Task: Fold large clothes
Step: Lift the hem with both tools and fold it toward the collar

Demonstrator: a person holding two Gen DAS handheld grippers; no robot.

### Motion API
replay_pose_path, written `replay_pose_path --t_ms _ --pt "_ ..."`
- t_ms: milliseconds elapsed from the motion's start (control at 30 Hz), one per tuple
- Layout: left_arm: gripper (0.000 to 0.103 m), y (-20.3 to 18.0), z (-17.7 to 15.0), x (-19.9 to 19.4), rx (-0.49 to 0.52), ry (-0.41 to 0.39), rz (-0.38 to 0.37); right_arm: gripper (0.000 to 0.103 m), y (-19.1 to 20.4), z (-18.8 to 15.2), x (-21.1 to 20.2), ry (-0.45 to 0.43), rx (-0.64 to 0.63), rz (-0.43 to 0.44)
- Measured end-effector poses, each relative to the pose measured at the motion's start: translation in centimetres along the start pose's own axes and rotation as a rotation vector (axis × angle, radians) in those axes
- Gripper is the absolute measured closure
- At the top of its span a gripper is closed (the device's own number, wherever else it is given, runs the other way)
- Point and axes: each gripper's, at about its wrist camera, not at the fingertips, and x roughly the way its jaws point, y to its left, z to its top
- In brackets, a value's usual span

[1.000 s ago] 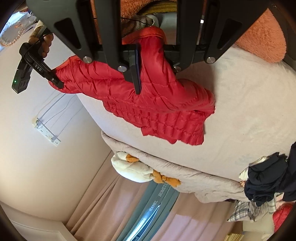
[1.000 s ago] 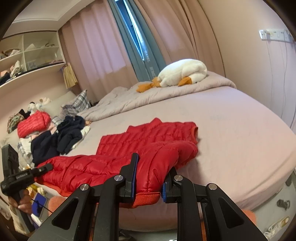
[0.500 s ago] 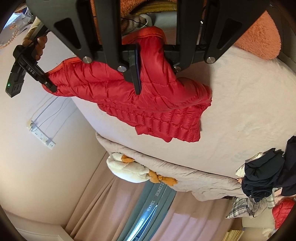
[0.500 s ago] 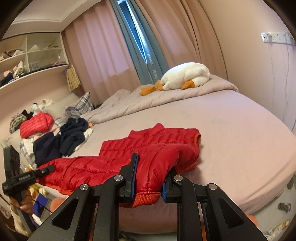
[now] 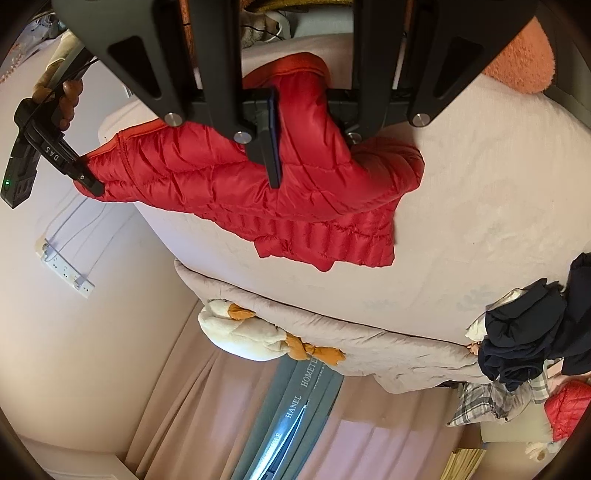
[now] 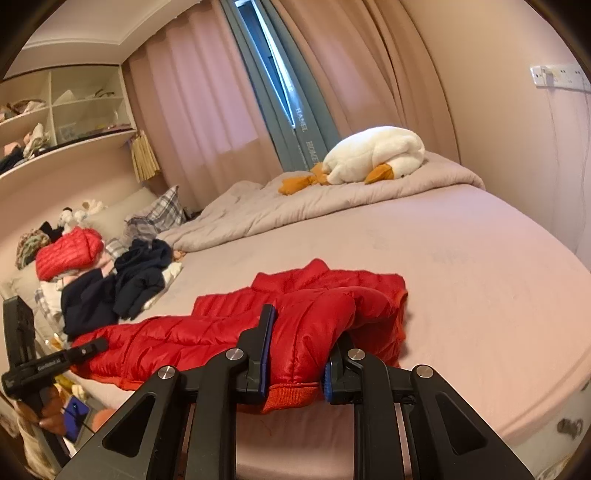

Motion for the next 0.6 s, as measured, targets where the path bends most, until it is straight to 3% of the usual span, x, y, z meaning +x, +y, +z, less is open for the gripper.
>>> replay_pose_path --t_ms 600 --pt "0.087 0.1 2.7 1.5 -0.041 -0.025 -0.009 0.081 0.1 1.7 1.5 -0.001 -0.007 -0.008"
